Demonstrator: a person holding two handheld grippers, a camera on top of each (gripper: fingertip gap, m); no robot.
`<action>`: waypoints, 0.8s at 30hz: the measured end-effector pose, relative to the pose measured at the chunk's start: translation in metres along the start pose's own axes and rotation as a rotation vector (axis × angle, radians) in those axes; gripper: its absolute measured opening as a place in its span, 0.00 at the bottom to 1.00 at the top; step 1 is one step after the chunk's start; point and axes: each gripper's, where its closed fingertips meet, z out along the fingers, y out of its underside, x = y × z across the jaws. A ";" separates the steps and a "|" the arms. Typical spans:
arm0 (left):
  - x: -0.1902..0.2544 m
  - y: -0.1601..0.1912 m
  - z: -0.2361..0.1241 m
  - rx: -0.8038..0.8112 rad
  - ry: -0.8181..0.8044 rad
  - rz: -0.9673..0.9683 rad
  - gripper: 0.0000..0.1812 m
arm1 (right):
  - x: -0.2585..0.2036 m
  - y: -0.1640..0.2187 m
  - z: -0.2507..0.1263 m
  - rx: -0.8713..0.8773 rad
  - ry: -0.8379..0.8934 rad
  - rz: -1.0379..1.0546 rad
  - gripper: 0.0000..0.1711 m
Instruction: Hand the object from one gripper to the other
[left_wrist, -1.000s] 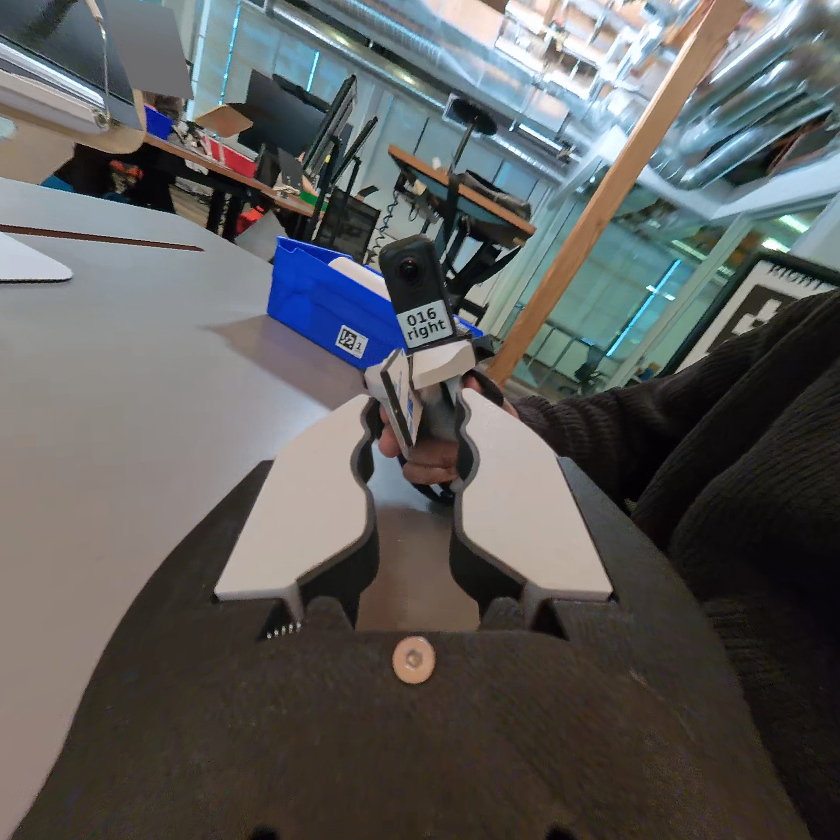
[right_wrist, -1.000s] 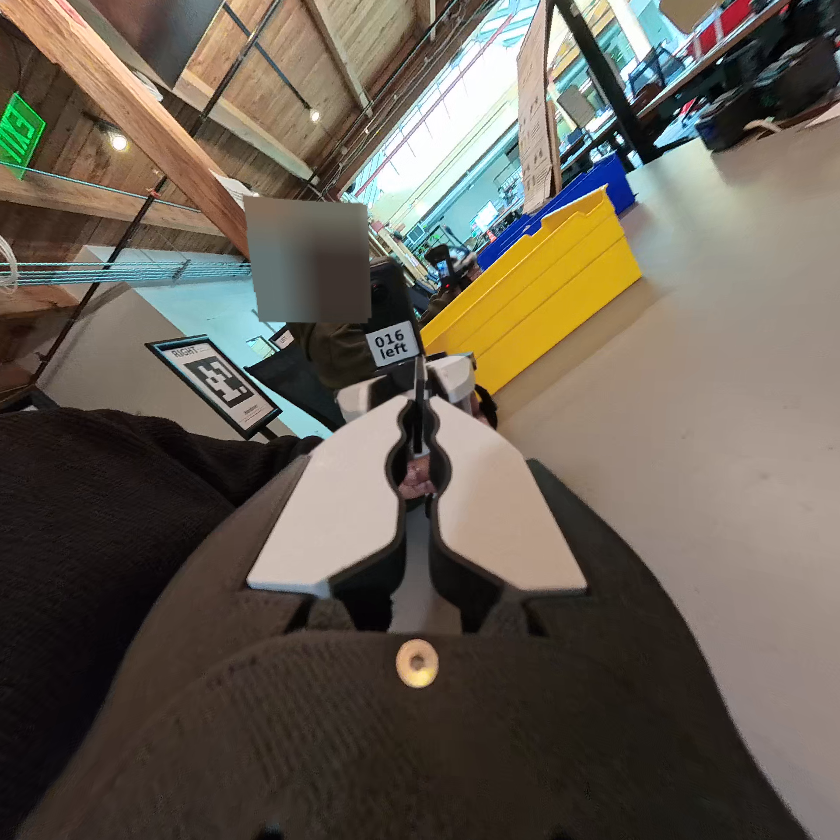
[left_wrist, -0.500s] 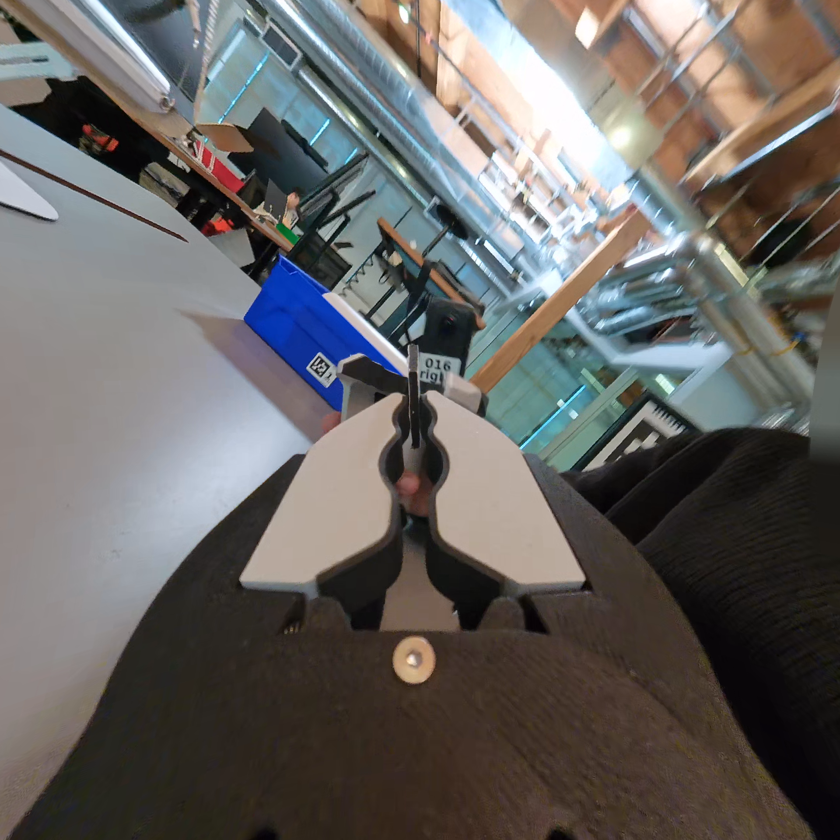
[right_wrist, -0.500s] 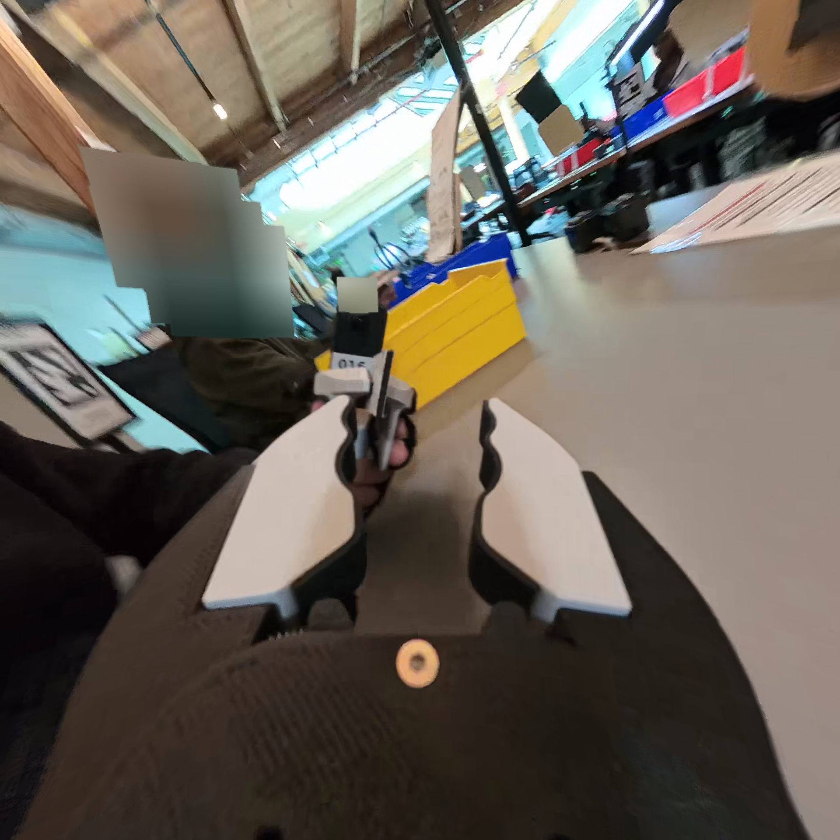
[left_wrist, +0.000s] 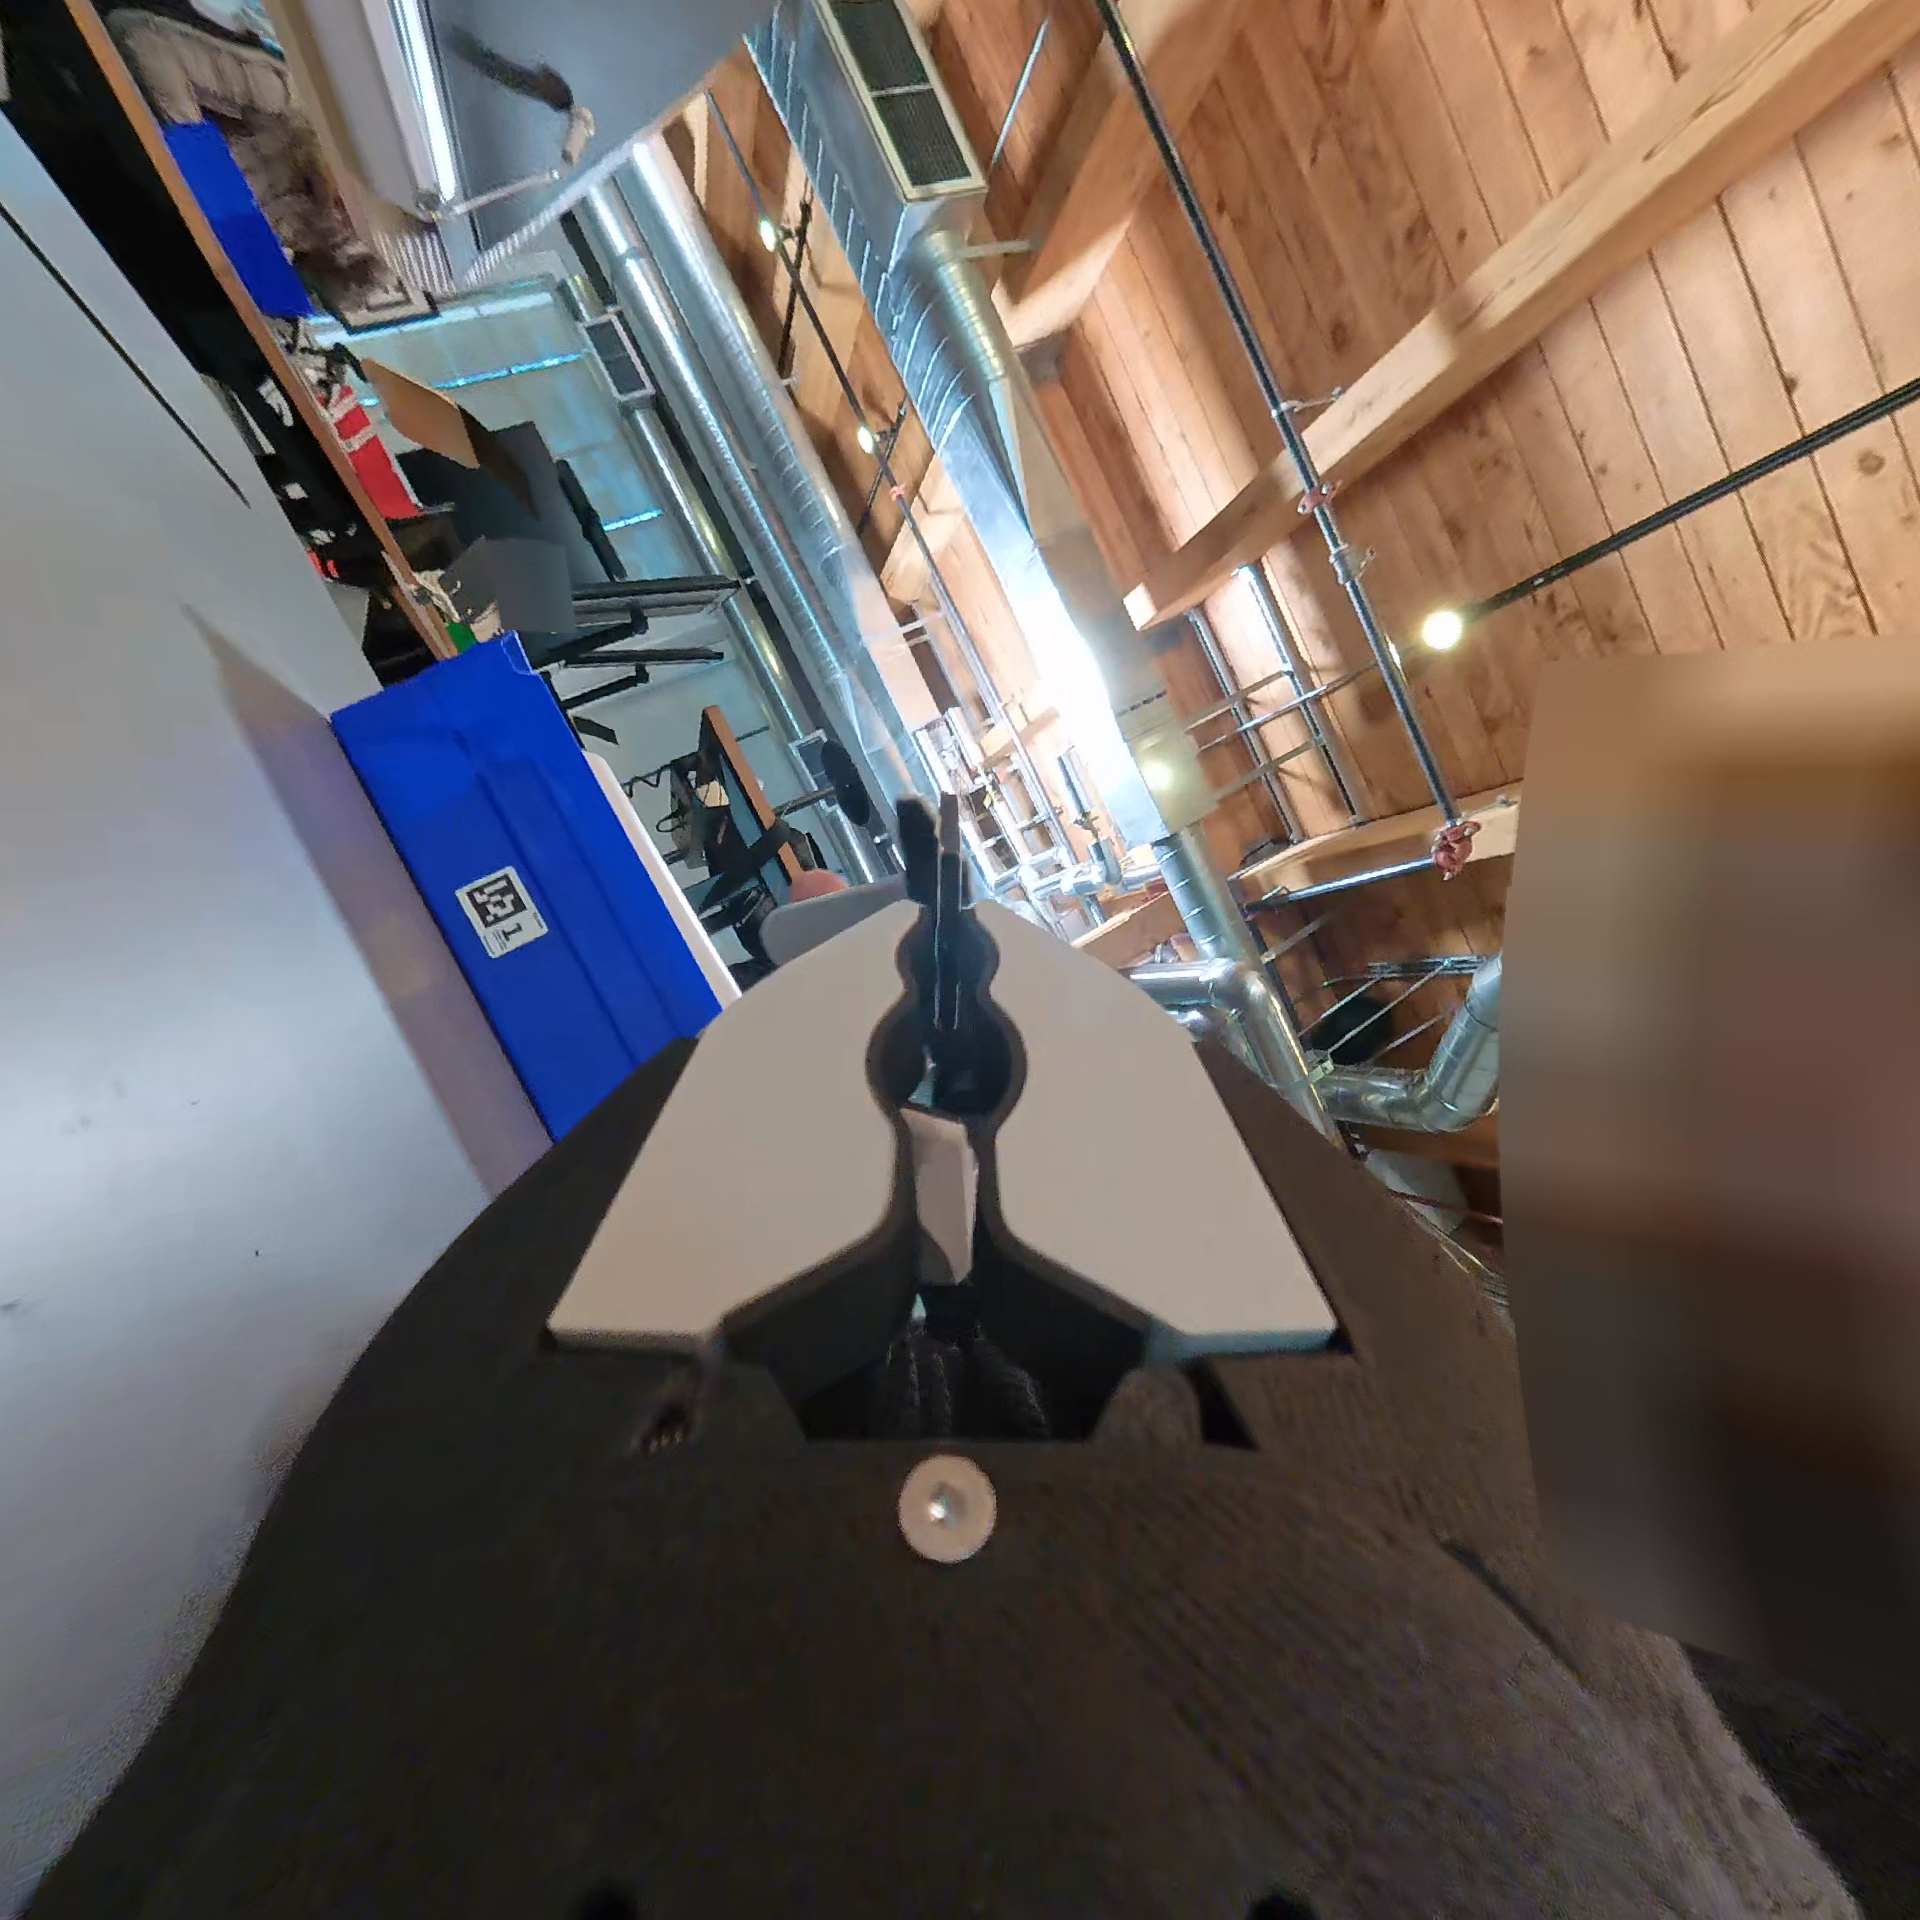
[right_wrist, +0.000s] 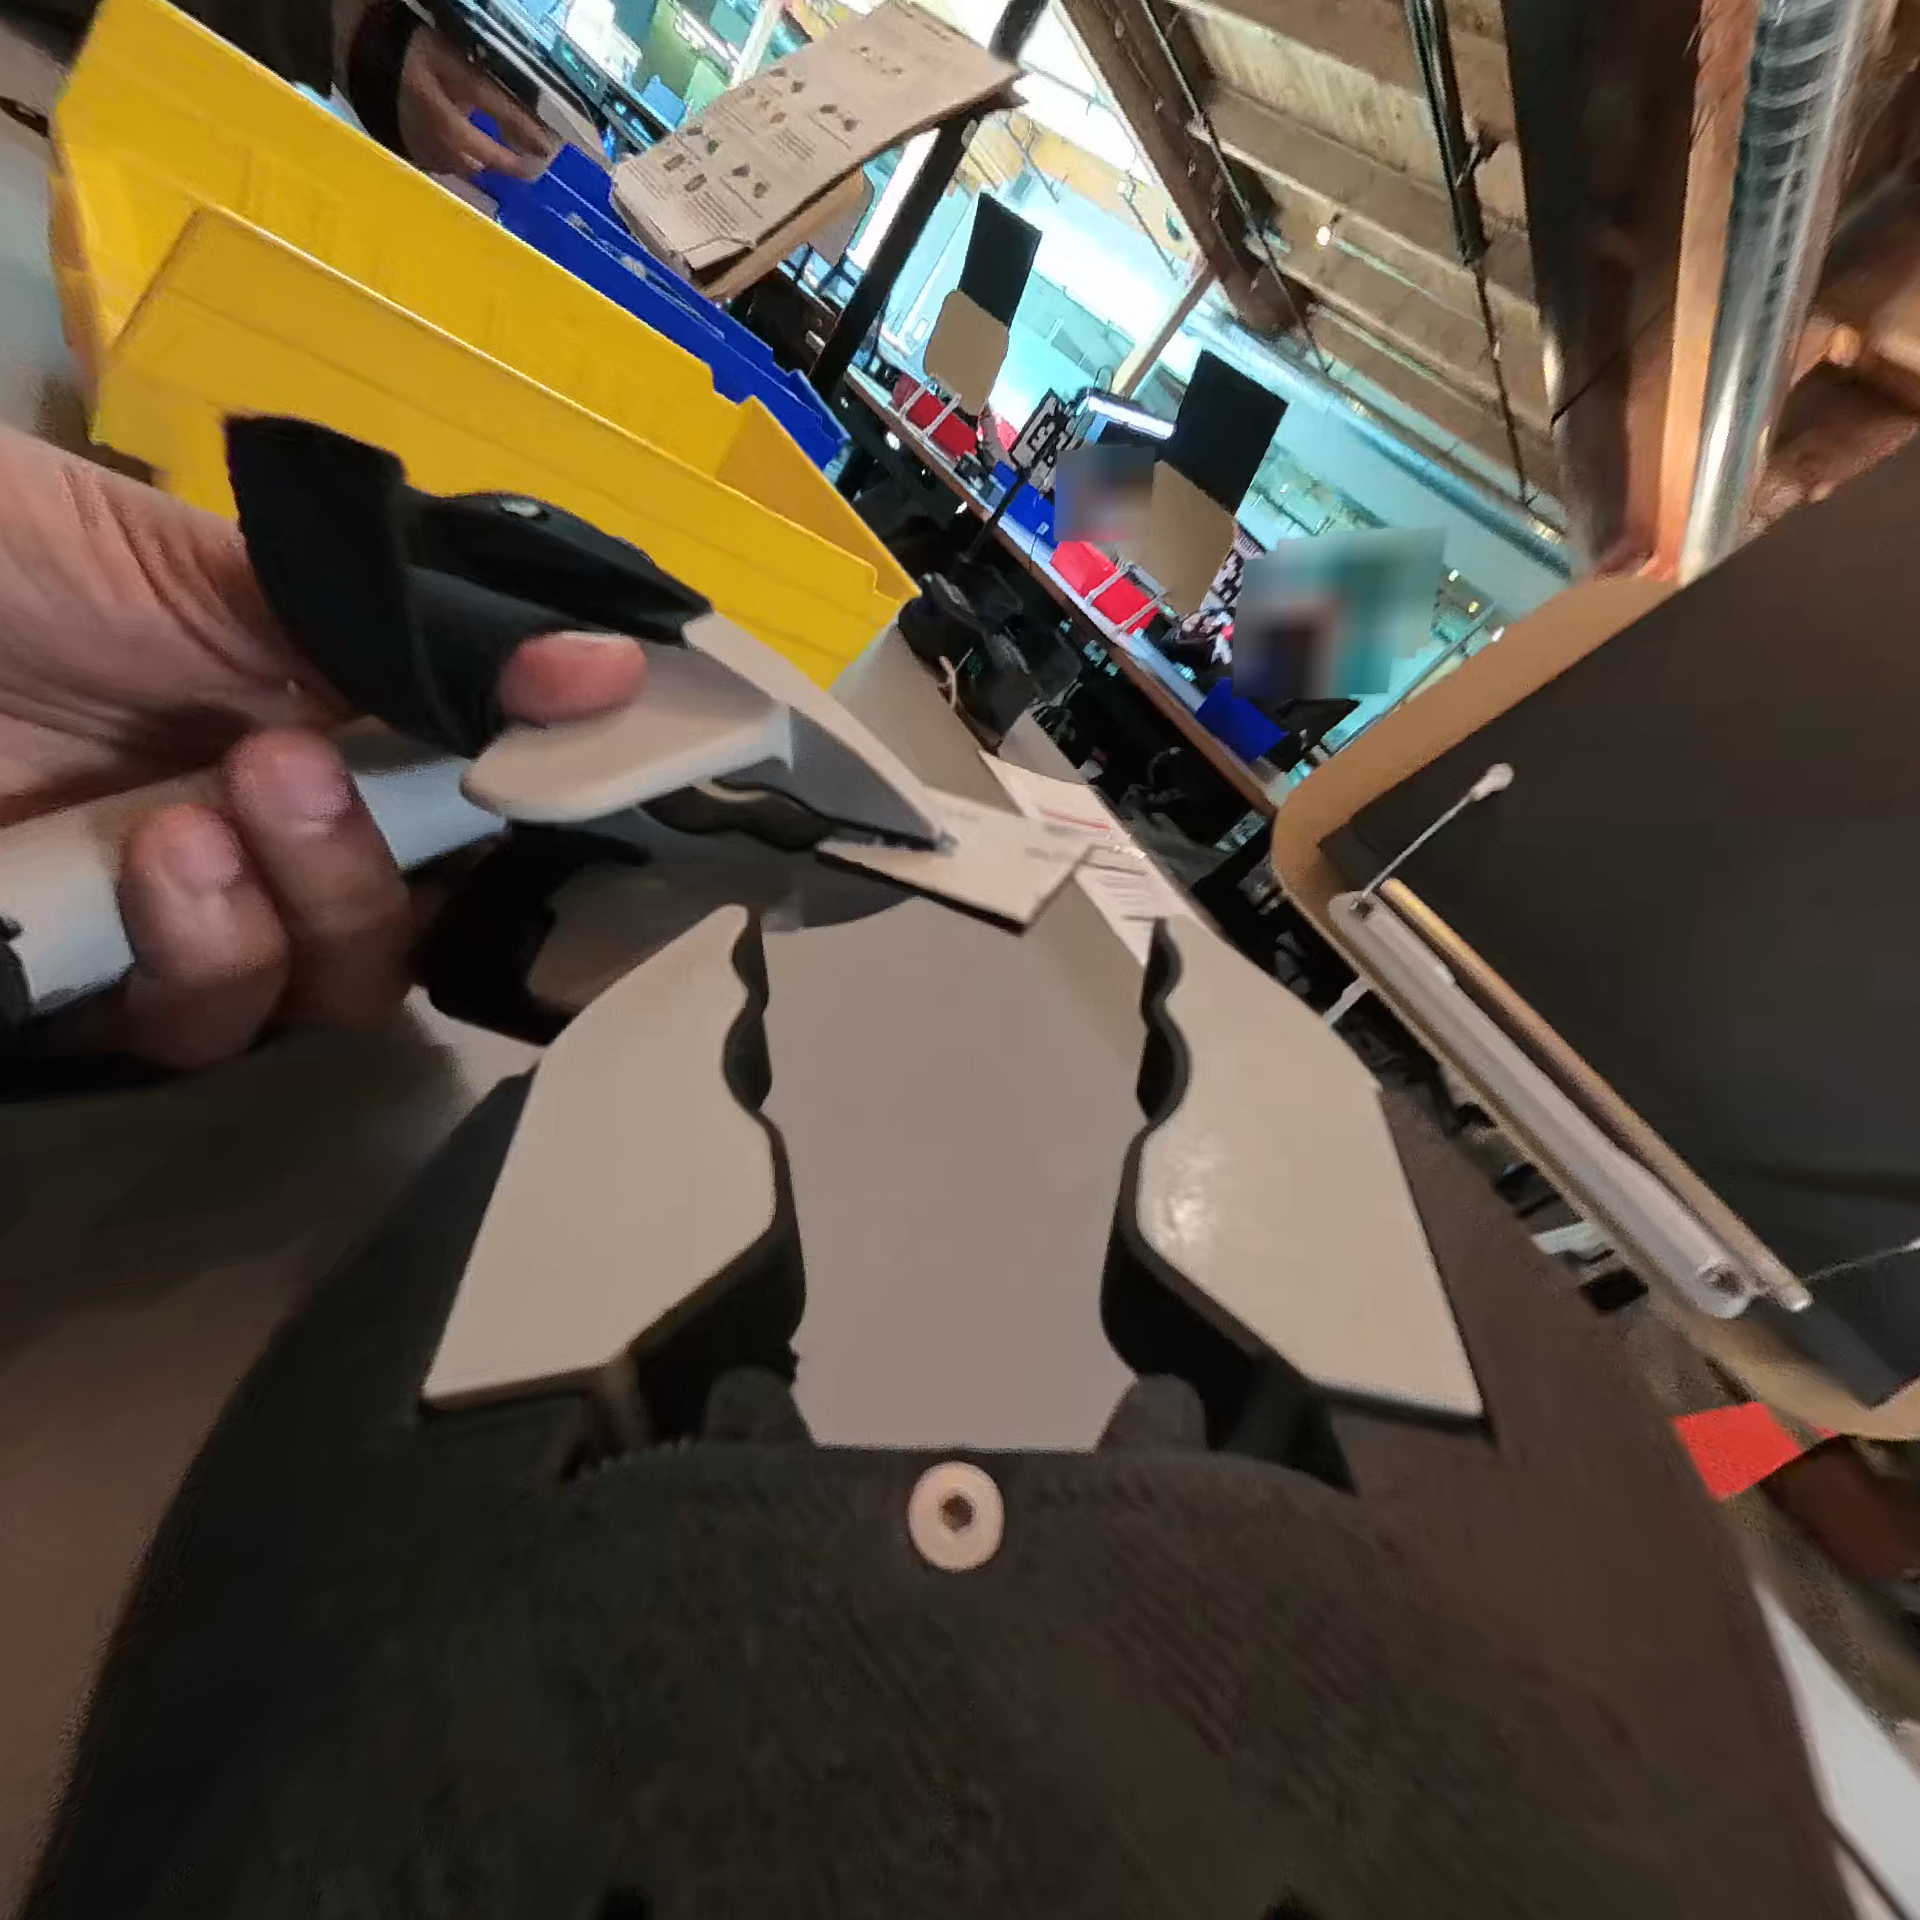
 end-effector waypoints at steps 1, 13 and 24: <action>-0.001 0.002 0.001 -0.005 0.000 0.000 0.02 | -0.001 -0.004 0.000 0.014 0.009 -0.020 0.41; 0.009 0.012 0.005 0.040 0.074 -0.054 0.02 | 0.000 -0.015 -0.006 0.048 0.034 -0.058 0.28; -0.011 0.011 0.003 -0.001 -0.054 -0.043 0.35 | 0.003 -0.015 -0.010 0.065 -0.018 0.001 0.27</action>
